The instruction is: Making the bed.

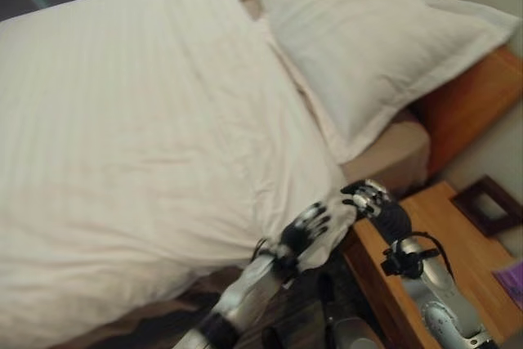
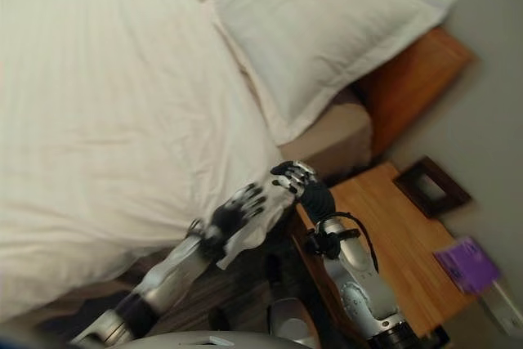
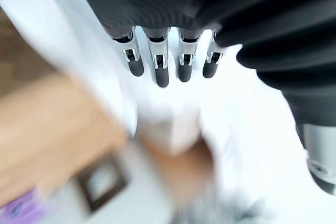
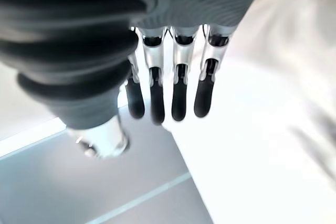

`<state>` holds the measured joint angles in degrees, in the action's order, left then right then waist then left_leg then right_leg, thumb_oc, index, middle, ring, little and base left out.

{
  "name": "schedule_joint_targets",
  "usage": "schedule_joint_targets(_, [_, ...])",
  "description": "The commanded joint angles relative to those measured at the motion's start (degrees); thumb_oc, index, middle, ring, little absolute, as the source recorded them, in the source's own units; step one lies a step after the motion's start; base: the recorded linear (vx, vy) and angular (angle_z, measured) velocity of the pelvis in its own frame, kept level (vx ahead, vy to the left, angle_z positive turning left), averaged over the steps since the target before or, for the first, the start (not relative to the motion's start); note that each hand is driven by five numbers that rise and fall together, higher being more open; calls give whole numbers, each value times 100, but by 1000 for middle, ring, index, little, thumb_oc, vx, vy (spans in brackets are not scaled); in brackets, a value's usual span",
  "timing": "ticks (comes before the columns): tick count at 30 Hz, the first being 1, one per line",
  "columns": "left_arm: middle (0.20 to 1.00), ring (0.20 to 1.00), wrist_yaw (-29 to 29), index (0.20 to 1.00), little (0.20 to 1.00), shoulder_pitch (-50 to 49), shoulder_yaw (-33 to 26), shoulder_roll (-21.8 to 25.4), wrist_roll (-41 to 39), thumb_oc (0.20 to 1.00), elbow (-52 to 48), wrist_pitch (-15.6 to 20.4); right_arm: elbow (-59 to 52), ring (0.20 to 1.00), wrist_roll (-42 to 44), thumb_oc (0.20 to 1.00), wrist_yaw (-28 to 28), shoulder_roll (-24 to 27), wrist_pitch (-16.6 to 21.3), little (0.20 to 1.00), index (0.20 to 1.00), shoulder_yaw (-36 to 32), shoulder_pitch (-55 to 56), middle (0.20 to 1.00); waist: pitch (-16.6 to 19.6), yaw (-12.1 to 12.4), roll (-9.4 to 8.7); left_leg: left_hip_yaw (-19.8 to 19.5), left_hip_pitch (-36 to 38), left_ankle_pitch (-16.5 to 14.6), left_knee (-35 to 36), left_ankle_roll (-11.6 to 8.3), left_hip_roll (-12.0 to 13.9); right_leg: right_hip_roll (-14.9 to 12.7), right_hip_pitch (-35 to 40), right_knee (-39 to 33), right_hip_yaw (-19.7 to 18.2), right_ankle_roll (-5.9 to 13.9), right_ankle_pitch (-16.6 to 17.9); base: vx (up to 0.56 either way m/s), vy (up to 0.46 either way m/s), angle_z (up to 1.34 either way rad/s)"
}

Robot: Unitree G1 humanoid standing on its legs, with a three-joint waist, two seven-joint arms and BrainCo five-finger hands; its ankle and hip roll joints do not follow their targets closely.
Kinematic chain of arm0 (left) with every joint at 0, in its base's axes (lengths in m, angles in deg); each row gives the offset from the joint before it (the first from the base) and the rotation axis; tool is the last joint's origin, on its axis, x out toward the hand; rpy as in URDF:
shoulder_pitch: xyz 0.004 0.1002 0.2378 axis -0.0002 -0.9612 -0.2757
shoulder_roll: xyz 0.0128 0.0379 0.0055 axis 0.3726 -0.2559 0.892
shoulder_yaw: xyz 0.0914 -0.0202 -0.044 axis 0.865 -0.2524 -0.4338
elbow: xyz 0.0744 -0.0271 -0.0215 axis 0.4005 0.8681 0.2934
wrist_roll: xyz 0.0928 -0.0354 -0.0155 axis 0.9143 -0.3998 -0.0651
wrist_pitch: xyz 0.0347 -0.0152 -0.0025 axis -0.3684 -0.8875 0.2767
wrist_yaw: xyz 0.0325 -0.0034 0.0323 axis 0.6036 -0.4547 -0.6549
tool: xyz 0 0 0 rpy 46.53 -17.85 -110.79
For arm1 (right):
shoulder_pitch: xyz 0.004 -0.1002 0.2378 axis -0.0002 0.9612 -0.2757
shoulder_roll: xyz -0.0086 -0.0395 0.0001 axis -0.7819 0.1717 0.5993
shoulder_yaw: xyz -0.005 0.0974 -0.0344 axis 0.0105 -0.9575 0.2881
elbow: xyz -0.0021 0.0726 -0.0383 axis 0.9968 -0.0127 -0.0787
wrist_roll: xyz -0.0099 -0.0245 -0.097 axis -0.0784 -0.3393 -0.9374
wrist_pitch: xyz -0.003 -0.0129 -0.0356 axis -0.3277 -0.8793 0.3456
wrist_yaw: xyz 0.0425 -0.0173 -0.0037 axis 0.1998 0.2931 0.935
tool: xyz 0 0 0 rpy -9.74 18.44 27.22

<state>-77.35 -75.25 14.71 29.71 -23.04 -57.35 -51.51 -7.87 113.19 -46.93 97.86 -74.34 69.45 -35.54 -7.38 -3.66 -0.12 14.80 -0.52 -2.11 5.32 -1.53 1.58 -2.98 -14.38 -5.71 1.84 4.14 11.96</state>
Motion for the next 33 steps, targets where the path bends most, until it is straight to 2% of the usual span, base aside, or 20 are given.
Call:
schedule_joint_targets(1, [1000, 1000, 943, 1000, 1000, 324, -87, 511, 5, 1000, -425, 32, -261, 200, 360, 200, 413, -198, 476, 200, 200, -188, -496, 200, -83, 99, -255, -557, -357, 473, -32, -111, 126, -149, 711, 71, 207, 421, -669, -9, -4, 31])
schedule_joint_targets(4, [1000, 1000, 1250, 1000, 1000, -414, -946, 1544, -73, 1000, -1163, 57, -67, 200, 629, 200, 546, -258, 545, 200, 200, -124, -713, 200, -138, 362, -303, -692, -467, 546, -32, -121, 119, -165, 685, 71, 329, 420, -653, -33, 5, 20])
schedule_joint_targets(6, [1000, 1000, 1362, 1000, 1000, -713, -1394, 1722, -252, 1000, -1456, 79, -10, 200, 668, 200, 618, -293, 536, 200, 200, -66, -794, 200, -199, 530, -330, -777, -541, 580, -32, -126, 113, -174, 662, 71, 413, 424, -644, -56, -21, 22])
schedule_joint_targets(9, [1000, 1000, 1335, 1000, 1000, -949, -1807, 1572, -338, 1000, -1529, 238, 345, 200, 701, 200, 729, -445, 490, 200, 200, 203, -1045, 200, -341, 781, -366, -948, -678, 645, -32, -123, 78, -199, 617, 71, 559, 418, -621, -70, -19, 34])
schedule_joint_targets(11, [1000, 1000, 1235, 1000, 1000, -901, -1855, 1314, -318, 1000, -1405, 323, 643, 200, 579, 200, 732, -501, 446, 200, 200, 382, -1245, 200, -423, 909, -361, -1020, -754, 685, -32, -126, 58, -206, 589, 71, 638, 409, -609, -63, -4, 27])
schedule_joint_targets(12, [1000, 1000, 1113, 1000, 1000, -814, -1829, 1009, -366, 1000, -1253, 380, 933, 200, 552, 200, 707, -585, 416, 200, 200, 536, -1462, 200, -499, 995, -366, -1084, -833, 718, -32, -123, 48, -212, 540, 71, 678, 402, -597, -54, 5, 27])
schedule_joint_targets(13, [1000, 1000, 1113, 1000, 1000, -814, -1829, 1009, -366, 1000, -1252, 380, 934, 200, 552, 200, 707, -585, 416, 200, 200, 536, -1463, 200, -499, 994, -365, -1085, -833, 718, -32, -123, 48, -212, 540, 71, 679, 402, -597, -65, 4, 25])
schedule_joint_targets(14, [1000, 1000, 960, 1000, 1000, -731, -1782, 684, -361, 1000, -1075, 471, 1153, 200, 581, 200, 716, -674, 362, 200, 200, 687, -1616, 200, -562, 1056, -378, -1129, -904, 744, -32, -119, 43, -214, 489, 71, 699, 397, -581, -38, 7, 15])
schedule_joint_targets(15, [1000, 1000, 862, 1000, 1000, -687, -1809, 558, -286, 1000, -1011, 549, 1310, 200, 542, 200, 699, -721, 350, 200, 200, 746, -1697, 200, -601, 1083, -375, -1150, -933, 753, -32, -115, 38, -218, 461, 71, 715, 394, -573, -42, 8, 9])
schedule_joint_targets(20, [1000, 1000, 672, 1000, 1000, -624, -1872, 224, -258, 1000, -903, 674, 1964, 200, 538, 200, 560, -844, 362, 200, 200, 729, -2056, 200, -681, 1166, -345, -1204, -1034, 781, -32, -112, 23, -224, 366, 71, 733, 379, -561, -10, 5, 7])
schedule_joint_targets(23, [1000, 1000, 613, 1000, 1000, -498, -1951, 82, -240, 1000, -815, 743, 2989, 200, 458, 200, 257, -852, 334, 200, 200, 480, -2353, 200, -748, 1219, -255, -1224, -1145, 809, -32, -128, 7, -240, 273, 71, 770, 371, -559, 0, 0, 0])
schedule_joint_targets(25, [1000, 1000, 622, 1000, 1000, -484, -1989, 67, -250, 1000, -783, 746, 3144, 200, 516, 200, 249, -857, 318, 200, 200, 397, -2388, 200, -756, 1223, -222, -1235, -1169, 817, -32, -133, 1, -240, 249, 71, 773, 368, -562, 3, 14, 4])
schedule_joint_targets(29, [1000, 1000, 637, 1000, 1000, -467, -2108, -70, -353, 1000, -622, 752, 4336, 200, 895, 200, 260, -850, 253, 200, 200, -53, -2457, 200, -855, 1224, -92, -1259, -1275, 834, -32, -135, -36, -261, 114, 71, 768, 366, -549, 1, -1, -1])
schedule_joint_targets(30, [1000, 1000, 637, 1000, 1000, -467, -2108, -70, -353, 1000, -622, 752, 4336, 200, 895, 200, 260, -850, 253, 200, 200, -53, -2457, 200, -855, 1224, -92, -1259, -1275, 834, -32, -135, -36, -261, 114, 71, 768, 366, -549, 0, 0, 0])
schedule_joint_targets(33, [1000, 1000, 701, 1000, 1000, -412, -2043, -100, -370, 1000, -684, 720, 5792, 200, 1179, 200, 350, -1071, 1, 200, 200, -275, -2433, 200, -954, 1217, 67, -1248, -1385, 848, -32, -122, -70, -271, -34, 71, 714, 366, -530, -4, 26, -1])
